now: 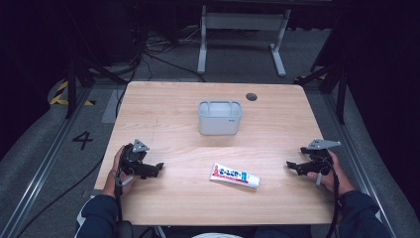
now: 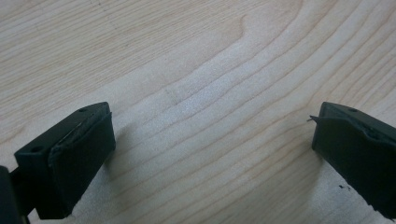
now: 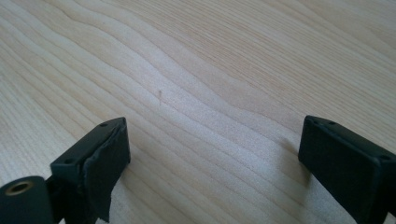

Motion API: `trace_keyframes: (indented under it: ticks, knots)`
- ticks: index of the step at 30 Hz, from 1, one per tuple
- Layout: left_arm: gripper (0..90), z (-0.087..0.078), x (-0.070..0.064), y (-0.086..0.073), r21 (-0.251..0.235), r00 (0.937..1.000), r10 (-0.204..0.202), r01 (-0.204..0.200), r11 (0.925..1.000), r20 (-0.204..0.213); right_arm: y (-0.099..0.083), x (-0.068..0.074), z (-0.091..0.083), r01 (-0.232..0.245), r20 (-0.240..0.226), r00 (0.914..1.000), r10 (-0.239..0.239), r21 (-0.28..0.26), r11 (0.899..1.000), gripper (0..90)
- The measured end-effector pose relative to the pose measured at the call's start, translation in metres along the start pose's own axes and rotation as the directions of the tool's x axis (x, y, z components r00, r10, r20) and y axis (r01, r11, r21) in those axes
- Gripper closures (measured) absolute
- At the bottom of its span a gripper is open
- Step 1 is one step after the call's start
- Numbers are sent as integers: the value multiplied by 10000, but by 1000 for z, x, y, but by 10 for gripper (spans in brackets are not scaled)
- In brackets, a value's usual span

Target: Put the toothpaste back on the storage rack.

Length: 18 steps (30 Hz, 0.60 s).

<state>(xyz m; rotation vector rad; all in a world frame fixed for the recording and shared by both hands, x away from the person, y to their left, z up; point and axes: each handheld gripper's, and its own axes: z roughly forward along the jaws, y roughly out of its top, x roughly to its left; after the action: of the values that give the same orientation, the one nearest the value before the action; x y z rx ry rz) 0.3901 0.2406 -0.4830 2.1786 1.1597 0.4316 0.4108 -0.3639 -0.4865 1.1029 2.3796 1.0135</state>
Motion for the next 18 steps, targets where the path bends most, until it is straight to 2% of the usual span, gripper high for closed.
trace_keyframes:
  ticks: [5, 6, 11, 18]
  knots:
    - [4, -1, -3, -1, -66, 9999, -41, 41, 10000, -130, 2, 0, -1, -37, 49, 10000, 36, 237, 9997, 88]
    - [4, -2, -3, -2, 60, 9999, -97, 97, 9999, -30, 3, 1, -1, -53, 50, 10000, 51, 324, 9995, 88]
    - [4, -2, -3, -2, -7, 9999, -82, 82, 10000, -69, 5, 2, -2, -130, 96, 9999, 125, 596, 9981, 88]
    - [2, -2, -2, -3, -40, 10000, -4, 4, 10000, 45, 9, 3, -3, 87, 14, 10000, -89, 951, 9954, 103]
